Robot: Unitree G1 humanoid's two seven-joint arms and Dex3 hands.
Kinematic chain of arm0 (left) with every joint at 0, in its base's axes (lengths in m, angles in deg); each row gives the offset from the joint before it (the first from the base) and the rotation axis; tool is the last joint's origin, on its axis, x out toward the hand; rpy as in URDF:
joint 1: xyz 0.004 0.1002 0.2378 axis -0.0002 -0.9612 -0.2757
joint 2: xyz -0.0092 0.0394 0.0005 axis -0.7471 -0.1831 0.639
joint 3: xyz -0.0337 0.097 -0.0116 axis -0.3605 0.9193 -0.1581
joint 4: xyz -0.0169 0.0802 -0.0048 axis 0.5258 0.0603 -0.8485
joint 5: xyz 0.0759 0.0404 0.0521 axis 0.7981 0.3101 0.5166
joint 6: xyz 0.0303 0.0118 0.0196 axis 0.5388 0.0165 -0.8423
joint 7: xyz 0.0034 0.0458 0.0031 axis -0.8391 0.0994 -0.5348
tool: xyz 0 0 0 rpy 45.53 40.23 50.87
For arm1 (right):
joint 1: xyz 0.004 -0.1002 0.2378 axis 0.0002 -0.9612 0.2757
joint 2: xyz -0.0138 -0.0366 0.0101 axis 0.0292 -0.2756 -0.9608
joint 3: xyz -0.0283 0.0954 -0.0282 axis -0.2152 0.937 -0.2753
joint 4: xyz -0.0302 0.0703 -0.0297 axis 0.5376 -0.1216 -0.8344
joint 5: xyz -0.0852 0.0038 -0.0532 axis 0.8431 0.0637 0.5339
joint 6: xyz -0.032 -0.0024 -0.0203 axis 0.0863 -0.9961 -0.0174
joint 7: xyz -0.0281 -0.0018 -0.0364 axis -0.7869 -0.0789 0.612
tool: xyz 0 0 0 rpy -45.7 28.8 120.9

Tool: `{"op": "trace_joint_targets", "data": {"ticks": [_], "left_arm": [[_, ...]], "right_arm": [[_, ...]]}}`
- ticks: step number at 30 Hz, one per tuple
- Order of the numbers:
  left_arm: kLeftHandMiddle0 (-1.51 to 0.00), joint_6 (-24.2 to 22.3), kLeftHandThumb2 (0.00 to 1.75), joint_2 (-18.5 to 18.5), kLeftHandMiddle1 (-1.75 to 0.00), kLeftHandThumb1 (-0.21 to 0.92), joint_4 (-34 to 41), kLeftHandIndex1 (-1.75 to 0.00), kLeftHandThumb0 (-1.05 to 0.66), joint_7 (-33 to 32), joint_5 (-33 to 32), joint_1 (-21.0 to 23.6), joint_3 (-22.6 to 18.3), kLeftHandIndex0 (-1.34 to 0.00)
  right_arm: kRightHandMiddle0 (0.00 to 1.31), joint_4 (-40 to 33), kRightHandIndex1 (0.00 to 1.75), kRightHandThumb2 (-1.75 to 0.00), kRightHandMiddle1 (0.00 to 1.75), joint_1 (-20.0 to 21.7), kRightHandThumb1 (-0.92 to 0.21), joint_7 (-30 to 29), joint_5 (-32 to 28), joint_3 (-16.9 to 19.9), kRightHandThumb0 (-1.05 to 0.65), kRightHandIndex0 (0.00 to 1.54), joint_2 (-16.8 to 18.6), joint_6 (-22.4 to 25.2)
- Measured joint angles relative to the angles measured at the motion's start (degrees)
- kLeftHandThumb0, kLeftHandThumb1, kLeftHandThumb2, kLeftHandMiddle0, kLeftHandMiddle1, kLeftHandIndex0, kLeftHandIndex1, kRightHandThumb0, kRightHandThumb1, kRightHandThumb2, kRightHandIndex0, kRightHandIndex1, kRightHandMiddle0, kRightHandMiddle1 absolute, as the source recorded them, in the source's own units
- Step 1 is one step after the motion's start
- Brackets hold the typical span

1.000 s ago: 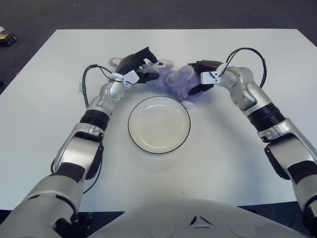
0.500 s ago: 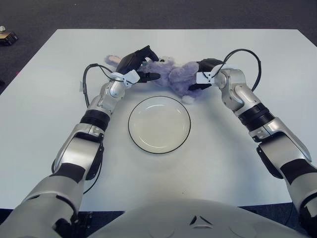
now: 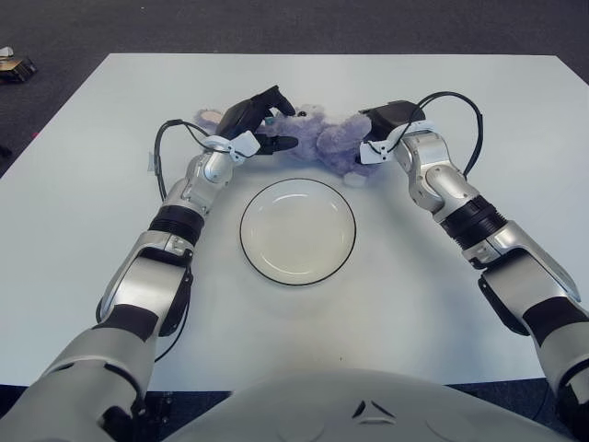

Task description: Put the doll into the plate.

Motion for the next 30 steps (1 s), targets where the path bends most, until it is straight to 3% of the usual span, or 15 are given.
{"op": "trace_joint_targets", "data": {"ticks": [1,3,6,15,19,30], "left_arm": [[-0.49,-0.01,0.2,0.02,-1.35,0.92,0.02,-1.38,-0.37,0.0,0.0,0.0,0.0,-0.54],[-0.49,-0.05,0.2,0.14,-1.35,0.92,0.14,-1.38,-0.37,0.0,-0.02,0.0,-0.01,-0.54],[-0.5,-0.15,0.2,0.1,-1.35,0.92,0.22,-1.38,-0.37,0.0,-0.05,-0.13,-0.15,-0.54],[-0.5,-0.53,0.2,0.1,-1.35,0.92,1.03,-1.39,-0.37,0.0,-0.1,-0.43,-0.35,-0.54],[-0.49,-0.61,0.2,0.19,-1.37,0.92,1.27,-1.39,-0.37,0.0,-0.15,-0.47,-0.38,-0.54],[-0.48,-1.39,0.21,0.17,-1.4,0.92,1.39,-1.4,-0.37,0.01,-0.38,-1.05,-0.72,-0.53]], "right_arm": [[0.63,-0.02,1.61,-0.5,1.18,-0.21,-0.75,-0.75,-0.35,0.34,-0.01,0.4,0.01,-0.45],[0.66,0.02,1.68,-0.77,1.21,-1.76,-0.58,-5.26,-2.43,2.63,-0.01,0.46,-0.13,-3.71],[0.68,0.26,1.72,-0.97,1.23,-4.58,-0.46,-12.23,-5.54,5.55,-0.01,0.51,-0.81,-9.03],[0.7,2.3,1.75,-1.06,1.24,-6.06,-0.39,-17.93,-6.18,6.43,-0.01,0.53,-1.42,-13.93],[0.64,2.88,1.75,-1.14,1.35,-6.06,-0.37,-19.65,-5.39,6.28,0.0,0.55,-2.33,-15.74],[0.6,4.53,1.75,-1.19,1.44,-6.07,-0.34,-24.38,-4.61,6.25,0.0,0.56,-4.36,-20.19]]}}
